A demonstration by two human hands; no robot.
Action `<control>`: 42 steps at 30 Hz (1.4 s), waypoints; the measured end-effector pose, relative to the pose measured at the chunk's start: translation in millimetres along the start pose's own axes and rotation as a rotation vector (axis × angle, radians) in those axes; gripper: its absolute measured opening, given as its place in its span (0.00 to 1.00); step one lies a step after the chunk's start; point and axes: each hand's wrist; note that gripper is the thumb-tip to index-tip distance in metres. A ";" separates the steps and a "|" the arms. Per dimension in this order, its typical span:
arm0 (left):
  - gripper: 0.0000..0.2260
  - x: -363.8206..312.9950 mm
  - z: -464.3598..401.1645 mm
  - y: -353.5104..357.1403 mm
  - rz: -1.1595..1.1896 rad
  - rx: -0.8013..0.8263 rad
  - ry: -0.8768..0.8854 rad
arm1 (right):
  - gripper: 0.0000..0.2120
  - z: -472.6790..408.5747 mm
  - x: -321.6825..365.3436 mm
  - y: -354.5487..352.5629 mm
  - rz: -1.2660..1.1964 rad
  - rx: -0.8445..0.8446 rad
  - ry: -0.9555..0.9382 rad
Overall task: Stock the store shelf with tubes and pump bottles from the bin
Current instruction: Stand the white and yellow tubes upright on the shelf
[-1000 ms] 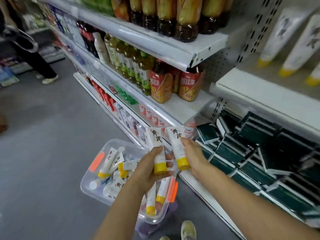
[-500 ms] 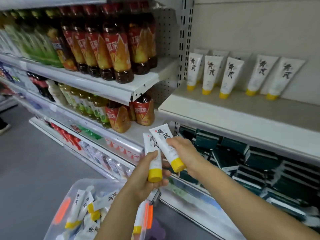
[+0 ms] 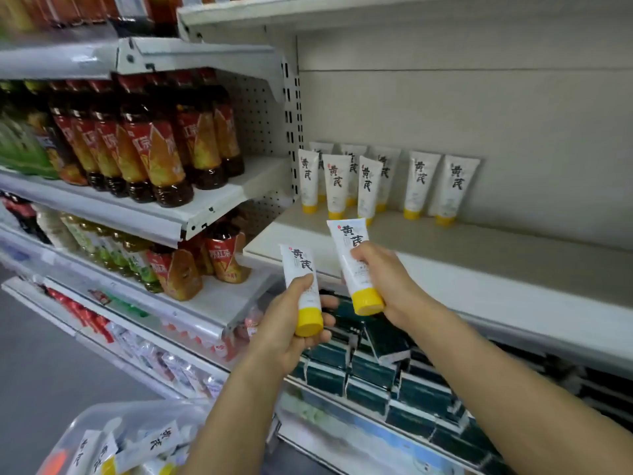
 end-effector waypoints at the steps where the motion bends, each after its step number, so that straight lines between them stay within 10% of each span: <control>1: 0.16 -0.8 -0.6 7.4 0.001 0.005 0.009 | 0.05 -4.2 4.1 -11.1 0.001 -0.014 -0.015; 18: 0.15 6.0 -32.9 94.7 0.030 0.003 0.077 | 0.10 -91.7 56.6 -124.0 0.235 -0.286 -0.256; 42: 0.15 12.2 -66.3 120.2 0.021 -0.069 0.143 | 0.16 -160.3 70.5 -136.6 0.350 -0.001 -0.364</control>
Point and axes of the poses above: each hand's wrist, its own z-axis away from the middle knuckle, its own y-axis out of the palm, x = y × z, and after that the axes turned 10 degrees about y, right-handed
